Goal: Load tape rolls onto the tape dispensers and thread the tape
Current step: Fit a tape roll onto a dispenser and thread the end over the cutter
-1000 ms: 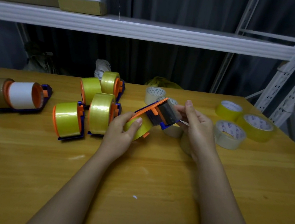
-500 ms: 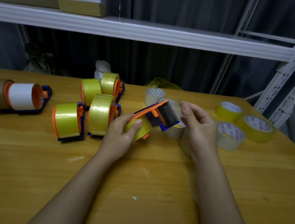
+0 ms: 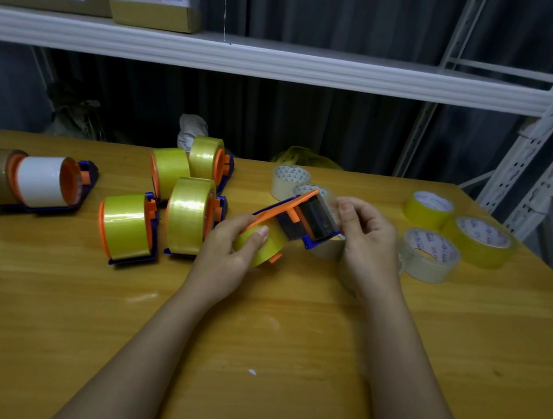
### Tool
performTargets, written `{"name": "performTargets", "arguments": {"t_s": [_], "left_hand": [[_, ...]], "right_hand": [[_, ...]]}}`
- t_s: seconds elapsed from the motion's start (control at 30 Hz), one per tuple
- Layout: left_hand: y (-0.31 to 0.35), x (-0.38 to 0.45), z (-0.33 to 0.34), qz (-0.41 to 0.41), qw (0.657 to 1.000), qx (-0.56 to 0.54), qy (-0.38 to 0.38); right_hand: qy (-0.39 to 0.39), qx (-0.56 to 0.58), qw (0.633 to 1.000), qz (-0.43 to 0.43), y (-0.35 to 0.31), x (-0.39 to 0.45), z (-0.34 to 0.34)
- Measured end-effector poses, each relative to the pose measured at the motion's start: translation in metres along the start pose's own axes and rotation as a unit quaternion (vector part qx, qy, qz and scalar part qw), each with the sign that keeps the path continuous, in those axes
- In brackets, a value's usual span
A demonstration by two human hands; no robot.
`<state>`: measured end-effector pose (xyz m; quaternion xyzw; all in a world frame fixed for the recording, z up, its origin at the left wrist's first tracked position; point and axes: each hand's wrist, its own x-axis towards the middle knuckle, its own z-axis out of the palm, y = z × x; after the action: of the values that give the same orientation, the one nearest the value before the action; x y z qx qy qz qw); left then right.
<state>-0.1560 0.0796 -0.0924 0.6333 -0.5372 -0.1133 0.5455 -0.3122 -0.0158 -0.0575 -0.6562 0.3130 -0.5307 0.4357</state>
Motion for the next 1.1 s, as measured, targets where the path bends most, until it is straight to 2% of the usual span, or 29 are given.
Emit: {"name": "performTargets", "arguments": {"t_s": [0.17,0.37,0.63,0.83,1.1], "left_hand": [[0.001,-0.001,-0.001,0.007,1.0,-0.007,-0.009],[-0.001,0.001,-0.001,0.006,1.0,-0.007,-0.003],[0.004,-0.001,-0.001,0.002,0.999,-0.024,-0.024],[0.005,-0.002,-0.002,-0.003,0.998,-0.046,-0.03],[0.011,-0.004,-0.002,-0.018,0.996,-0.089,-0.028]], "right_hand": [[-0.046,0.049,0.997,0.049,0.002,0.001,-0.002],[-0.015,0.069,0.997,0.034,0.0,0.001,-0.002],[-0.062,0.104,0.989,0.08,-0.001,0.0,-0.005],[-0.058,0.184,0.975,0.11,-0.001,0.003,-0.005],[-0.073,0.175,0.979,0.073,-0.001,0.002,-0.001]]}}
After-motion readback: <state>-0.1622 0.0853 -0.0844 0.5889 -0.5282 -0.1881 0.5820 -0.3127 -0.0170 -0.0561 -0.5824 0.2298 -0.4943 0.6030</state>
